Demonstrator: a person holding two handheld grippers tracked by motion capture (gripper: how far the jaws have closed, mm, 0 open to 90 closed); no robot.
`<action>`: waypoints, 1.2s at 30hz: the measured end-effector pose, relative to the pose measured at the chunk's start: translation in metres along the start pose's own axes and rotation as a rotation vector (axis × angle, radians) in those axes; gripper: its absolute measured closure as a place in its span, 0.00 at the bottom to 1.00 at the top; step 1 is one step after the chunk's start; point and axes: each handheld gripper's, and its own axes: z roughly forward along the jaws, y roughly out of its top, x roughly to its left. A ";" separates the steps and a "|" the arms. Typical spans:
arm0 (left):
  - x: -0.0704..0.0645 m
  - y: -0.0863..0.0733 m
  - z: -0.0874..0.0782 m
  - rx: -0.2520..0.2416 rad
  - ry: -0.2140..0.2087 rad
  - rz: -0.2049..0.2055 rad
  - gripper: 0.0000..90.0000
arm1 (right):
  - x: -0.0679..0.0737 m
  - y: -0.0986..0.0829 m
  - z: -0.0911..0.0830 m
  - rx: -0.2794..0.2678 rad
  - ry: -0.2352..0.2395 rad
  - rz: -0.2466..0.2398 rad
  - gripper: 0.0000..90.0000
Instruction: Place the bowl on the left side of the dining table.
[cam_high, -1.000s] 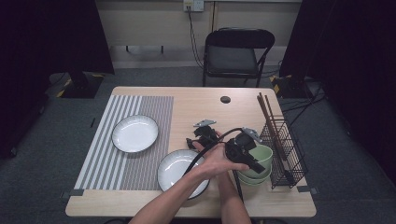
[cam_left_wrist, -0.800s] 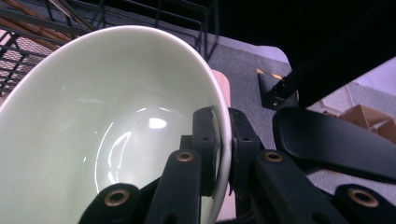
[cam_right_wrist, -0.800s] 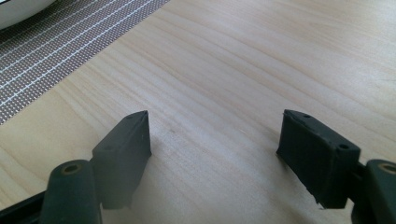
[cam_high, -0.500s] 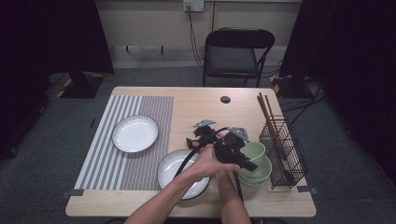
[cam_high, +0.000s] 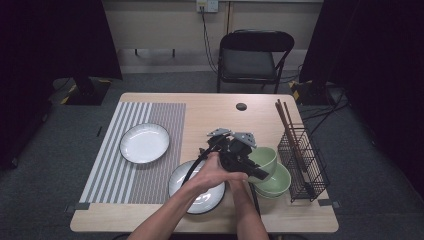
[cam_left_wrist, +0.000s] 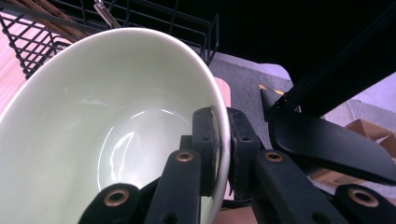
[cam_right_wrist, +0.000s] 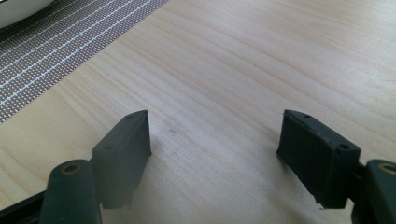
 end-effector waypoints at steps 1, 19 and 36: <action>-0.001 -0.001 -0.001 0.003 0.000 0.006 0.93 | 0.000 0.000 0.000 -0.001 0.000 -0.002 0.27; -0.001 -0.023 -0.035 -0.033 0.022 -0.018 0.93 | 0.000 0.000 0.000 0.000 -0.002 -0.002 0.27; 0.000 -0.048 -0.069 -0.029 0.081 -0.051 0.93 | 0.000 0.000 0.000 -0.002 -0.001 -0.006 0.27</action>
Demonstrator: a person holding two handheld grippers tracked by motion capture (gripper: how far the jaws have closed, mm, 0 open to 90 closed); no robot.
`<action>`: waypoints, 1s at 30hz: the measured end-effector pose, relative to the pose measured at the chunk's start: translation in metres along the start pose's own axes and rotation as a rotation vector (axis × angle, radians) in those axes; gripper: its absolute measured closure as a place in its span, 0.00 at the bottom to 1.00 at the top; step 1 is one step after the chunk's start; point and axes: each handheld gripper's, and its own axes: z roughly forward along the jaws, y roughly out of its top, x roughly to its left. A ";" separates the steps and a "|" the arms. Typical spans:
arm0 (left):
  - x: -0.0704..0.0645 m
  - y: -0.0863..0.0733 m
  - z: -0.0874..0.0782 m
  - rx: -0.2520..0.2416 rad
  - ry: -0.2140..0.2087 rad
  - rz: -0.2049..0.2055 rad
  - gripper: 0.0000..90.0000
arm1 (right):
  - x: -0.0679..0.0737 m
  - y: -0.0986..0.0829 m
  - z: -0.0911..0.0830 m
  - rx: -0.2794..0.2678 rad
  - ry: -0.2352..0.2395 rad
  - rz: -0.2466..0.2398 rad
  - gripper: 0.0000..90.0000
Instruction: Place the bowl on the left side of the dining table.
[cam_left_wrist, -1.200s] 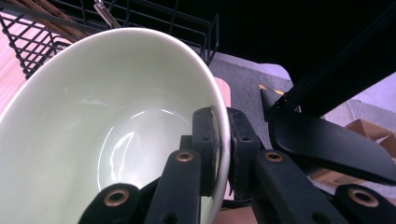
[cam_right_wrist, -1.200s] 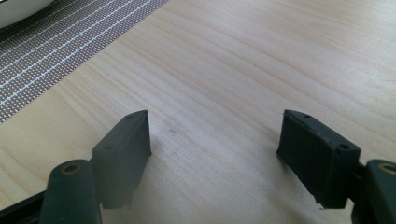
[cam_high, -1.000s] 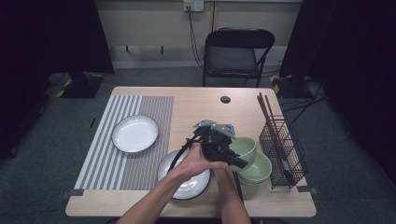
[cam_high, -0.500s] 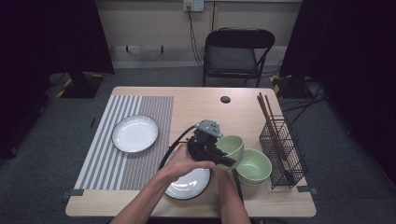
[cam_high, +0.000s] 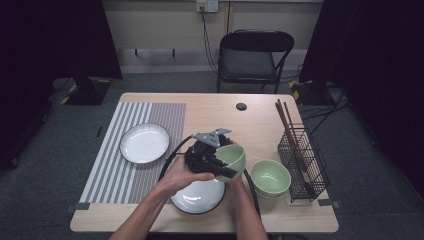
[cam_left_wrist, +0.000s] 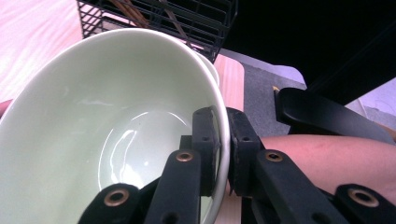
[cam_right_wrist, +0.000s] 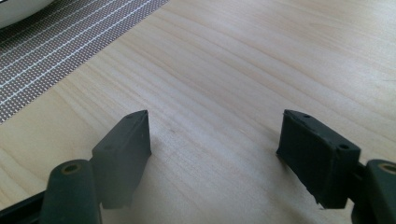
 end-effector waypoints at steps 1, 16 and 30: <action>0.000 -0.001 -0.004 -0.002 0.005 0.000 0.93 | 0.000 0.000 0.000 0.000 0.000 0.000 0.27; 0.019 -0.024 -0.057 -0.092 0.109 -0.086 0.93 | 0.000 0.000 0.000 0.000 0.000 0.000 0.27; 0.041 -0.046 -0.100 -0.182 0.253 -0.160 0.93 | 0.000 0.000 0.000 0.003 0.002 0.004 0.27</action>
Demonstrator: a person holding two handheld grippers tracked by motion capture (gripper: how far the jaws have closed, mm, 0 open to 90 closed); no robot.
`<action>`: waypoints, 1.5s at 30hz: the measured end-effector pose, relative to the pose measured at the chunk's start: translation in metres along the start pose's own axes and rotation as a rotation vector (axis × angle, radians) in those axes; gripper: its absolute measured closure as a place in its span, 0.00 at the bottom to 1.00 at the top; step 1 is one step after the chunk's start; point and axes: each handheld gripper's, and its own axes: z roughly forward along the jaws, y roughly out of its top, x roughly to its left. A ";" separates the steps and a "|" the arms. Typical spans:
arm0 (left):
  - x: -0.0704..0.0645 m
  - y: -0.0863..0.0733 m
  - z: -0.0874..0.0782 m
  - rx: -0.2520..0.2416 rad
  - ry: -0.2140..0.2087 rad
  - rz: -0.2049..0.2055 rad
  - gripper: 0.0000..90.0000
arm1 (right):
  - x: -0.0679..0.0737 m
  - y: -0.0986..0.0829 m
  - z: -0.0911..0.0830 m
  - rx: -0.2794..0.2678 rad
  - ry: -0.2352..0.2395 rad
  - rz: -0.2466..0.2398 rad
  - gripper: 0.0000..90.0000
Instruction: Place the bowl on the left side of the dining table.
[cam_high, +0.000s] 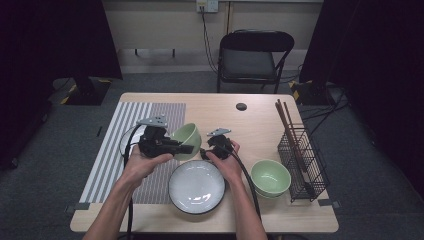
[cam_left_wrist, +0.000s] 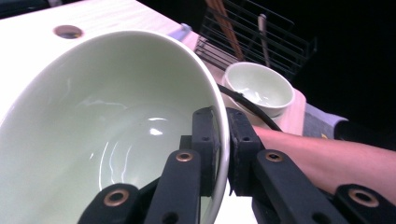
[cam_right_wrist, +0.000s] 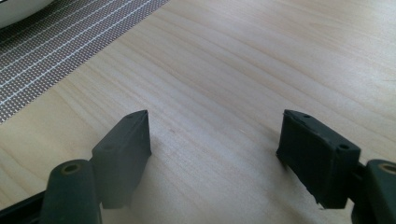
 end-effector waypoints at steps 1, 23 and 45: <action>0.004 -0.001 -0.002 -0.010 0.006 -0.009 0.93 | 0.000 0.000 0.000 -0.001 -0.002 0.002 0.27; 0.077 -0.024 -0.045 -0.033 0.304 -0.171 0.93 | 0.000 0.000 0.000 -0.002 0.000 -0.003 0.27; 0.127 -0.062 -0.047 0.010 0.410 -0.289 0.93 | 0.000 0.000 0.000 -0.002 -0.001 -0.003 0.27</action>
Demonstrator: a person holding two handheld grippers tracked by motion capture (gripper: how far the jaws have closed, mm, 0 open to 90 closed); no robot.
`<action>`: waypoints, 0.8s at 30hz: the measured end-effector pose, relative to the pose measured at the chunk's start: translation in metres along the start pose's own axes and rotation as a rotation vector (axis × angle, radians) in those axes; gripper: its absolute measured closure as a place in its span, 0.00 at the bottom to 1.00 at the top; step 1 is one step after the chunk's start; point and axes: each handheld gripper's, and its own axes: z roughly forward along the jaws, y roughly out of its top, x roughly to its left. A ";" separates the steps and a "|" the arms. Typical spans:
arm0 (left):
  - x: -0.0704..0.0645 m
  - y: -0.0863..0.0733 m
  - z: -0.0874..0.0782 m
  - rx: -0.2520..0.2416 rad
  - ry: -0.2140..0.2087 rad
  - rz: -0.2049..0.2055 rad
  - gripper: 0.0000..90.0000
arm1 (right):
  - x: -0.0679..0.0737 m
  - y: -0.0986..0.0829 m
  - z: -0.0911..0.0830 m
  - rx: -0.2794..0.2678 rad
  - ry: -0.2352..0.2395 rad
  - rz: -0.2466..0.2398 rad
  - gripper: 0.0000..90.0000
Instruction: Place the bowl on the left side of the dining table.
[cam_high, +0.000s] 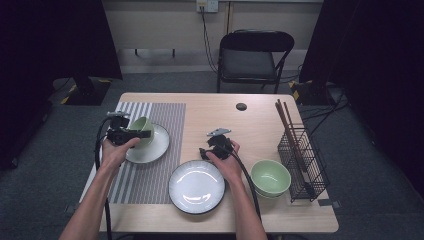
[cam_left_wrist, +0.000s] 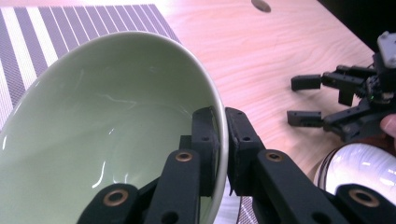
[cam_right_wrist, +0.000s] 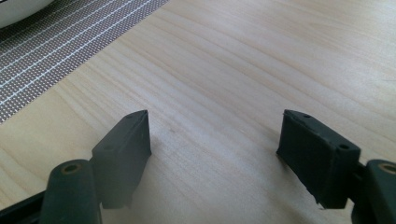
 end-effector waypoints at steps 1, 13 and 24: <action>0.001 -0.001 0.000 -0.001 0.006 0.001 0.93 | 0.000 0.000 0.000 0.000 0.000 0.000 0.27; 0.004 -0.008 0.008 0.016 0.022 0.023 0.92 | 0.000 0.000 0.000 0.000 0.000 0.000 0.27; -0.006 -0.014 0.024 0.032 0.002 0.064 0.91 | 0.000 0.000 0.000 0.000 -0.001 0.001 0.27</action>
